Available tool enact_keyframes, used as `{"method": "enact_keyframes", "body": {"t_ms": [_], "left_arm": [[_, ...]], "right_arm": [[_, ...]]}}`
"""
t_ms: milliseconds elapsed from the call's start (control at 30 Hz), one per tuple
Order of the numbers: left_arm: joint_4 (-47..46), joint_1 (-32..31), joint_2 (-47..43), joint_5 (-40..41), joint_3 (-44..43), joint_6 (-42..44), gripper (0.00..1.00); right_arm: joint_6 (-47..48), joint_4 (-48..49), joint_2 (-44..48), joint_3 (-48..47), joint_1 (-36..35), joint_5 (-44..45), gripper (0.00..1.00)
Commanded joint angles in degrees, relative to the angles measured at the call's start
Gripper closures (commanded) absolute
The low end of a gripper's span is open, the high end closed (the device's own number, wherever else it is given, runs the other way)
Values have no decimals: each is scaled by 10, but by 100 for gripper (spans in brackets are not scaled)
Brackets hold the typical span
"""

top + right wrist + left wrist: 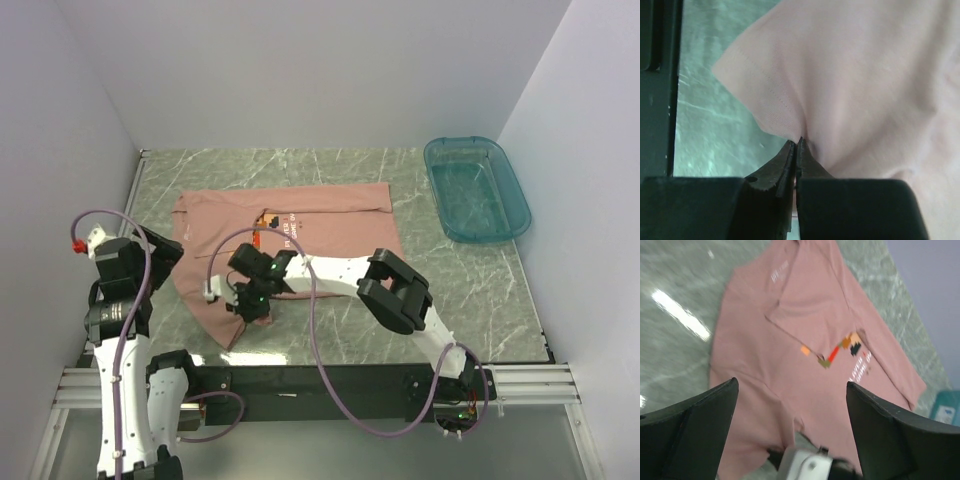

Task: Fold and stack the t-shirts
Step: Fold the tshirt

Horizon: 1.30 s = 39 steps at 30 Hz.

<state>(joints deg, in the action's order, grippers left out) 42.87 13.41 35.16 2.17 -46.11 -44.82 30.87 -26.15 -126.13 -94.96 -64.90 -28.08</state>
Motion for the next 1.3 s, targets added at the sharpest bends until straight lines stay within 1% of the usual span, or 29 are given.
{"method": "enact_keyframes", "body": {"t_ms": [0,133,233,267,300,367,433,467,533,567,633,767,900,1033,1133,1167,1267], "left_arm": [[-24,-2,11,-95,36,-47,7],[-31,-2,32,-164,70,-88,9],[-45,-1,37,-202,107,-112,14],[-59,-2,36,-226,117,-119,19],[-66,-2,34,-238,139,-126,20],[-82,-1,33,-262,162,-147,27],[-115,-2,34,-305,199,-166,32],[-127,-2,37,-316,223,-173,37],[-157,-3,40,-345,244,-190,38],[-163,-6,42,-349,254,-193,40],[-176,-13,41,-350,269,-203,40],[-200,-46,44,-351,289,-228,39],[-207,-77,40,-337,291,-250,39],[-198,-87,22,-320,296,-265,39],[-215,-95,19,-313,322,-286,40],[-226,-99,19,-314,340,-294,42],[-269,-113,26,-311,367,-322,43]], "right_arm": [[-37,-5,39,-33,31,-73,100],[-68,1,32,-44,71,-110,100],[-95,11,25,-51,92,-133,100],[-103,15,22,-53,95,-138,100],[-118,18,19,-55,98,-142,100],[-130,24,13,-60,108,-153,100],[-153,31,4,-66,116,-157,100],[-171,35,0,-66,123,-160,100],[-190,47,-10,-68,130,-159,100],[-199,50,-12,-71,134,-155,100],[-214,55,-19,-72,140,-148,100],[-235,62,-27,-76,150,-136,100],[-246,66,-32,-77,154,-130,100],[-256,73,-35,-77,159,-135,100],[-258,73,-36,-78,160,-137,100],[-259,73,-37,-78,160,-137,100],[-259,73,-37,-78,160,-137,100]]}}
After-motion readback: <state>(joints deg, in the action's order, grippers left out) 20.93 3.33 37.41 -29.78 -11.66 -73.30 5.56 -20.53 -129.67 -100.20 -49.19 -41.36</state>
